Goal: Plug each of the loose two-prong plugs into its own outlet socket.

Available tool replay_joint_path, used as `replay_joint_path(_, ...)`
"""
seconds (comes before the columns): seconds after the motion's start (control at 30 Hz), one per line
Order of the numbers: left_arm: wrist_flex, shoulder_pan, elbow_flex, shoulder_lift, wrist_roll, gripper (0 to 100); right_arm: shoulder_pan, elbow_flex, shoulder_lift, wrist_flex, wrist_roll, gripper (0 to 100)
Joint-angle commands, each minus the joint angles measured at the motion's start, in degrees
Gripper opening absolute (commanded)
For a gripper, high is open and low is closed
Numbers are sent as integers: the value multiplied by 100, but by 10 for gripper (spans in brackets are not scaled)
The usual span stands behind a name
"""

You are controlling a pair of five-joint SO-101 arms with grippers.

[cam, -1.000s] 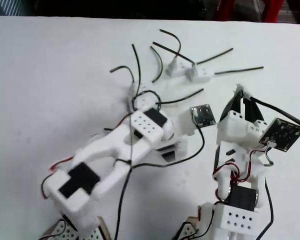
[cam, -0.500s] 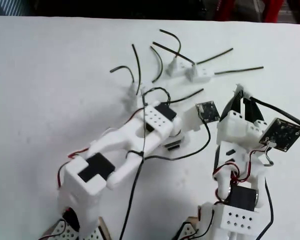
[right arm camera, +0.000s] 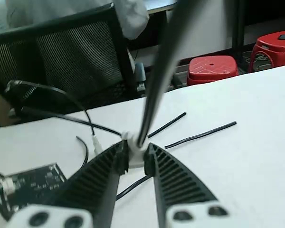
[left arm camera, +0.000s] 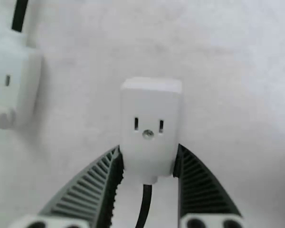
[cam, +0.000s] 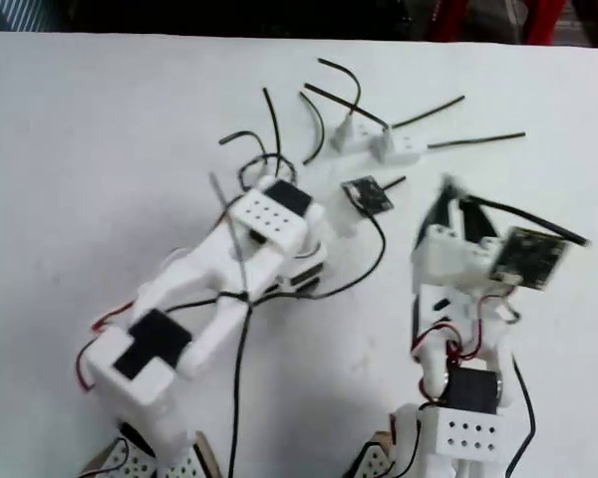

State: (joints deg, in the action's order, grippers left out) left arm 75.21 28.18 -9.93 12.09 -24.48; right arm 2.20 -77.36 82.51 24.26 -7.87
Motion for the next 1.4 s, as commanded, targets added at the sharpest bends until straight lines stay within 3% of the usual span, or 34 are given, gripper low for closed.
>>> replay_joint_path(0.0, -105, -180, -360, -1015, -79, 27, -435, 0, 22, -66, 193, 17)
replay_joint_path(0.1, -422, -356, -756, -1455, -88, 59, -646, -26, 22, 66, 220, 17)
replay_joint_path(0.33, -642, -541, -1116, -1780, -79, 253, -866, -26, 22, 295, 176, 17)
replay_joint_path(0.6, -738, -497, -1134, -1807, -26, 252, -681, -26, 22, 251, 158, 17)
replay_joint_path(0.83, -1749, -215, -1741, -1798, 220, 254, -470, -9, 31, 171, 158, 17)
replay_joint_path(1.0, -2004, 92, -1776, -1789, 246, 254, -470, -18, 31, 171, 158, 17)
replay_joint_path(1.13, -1969, 75, -1345, -1385, 264, 252, -470, -18, 31, 171, 158, 17)
replay_joint_path(1.37, -1284, -22, 273, 523, 264, 251, -470, -35, 31, 189, 158, 17)
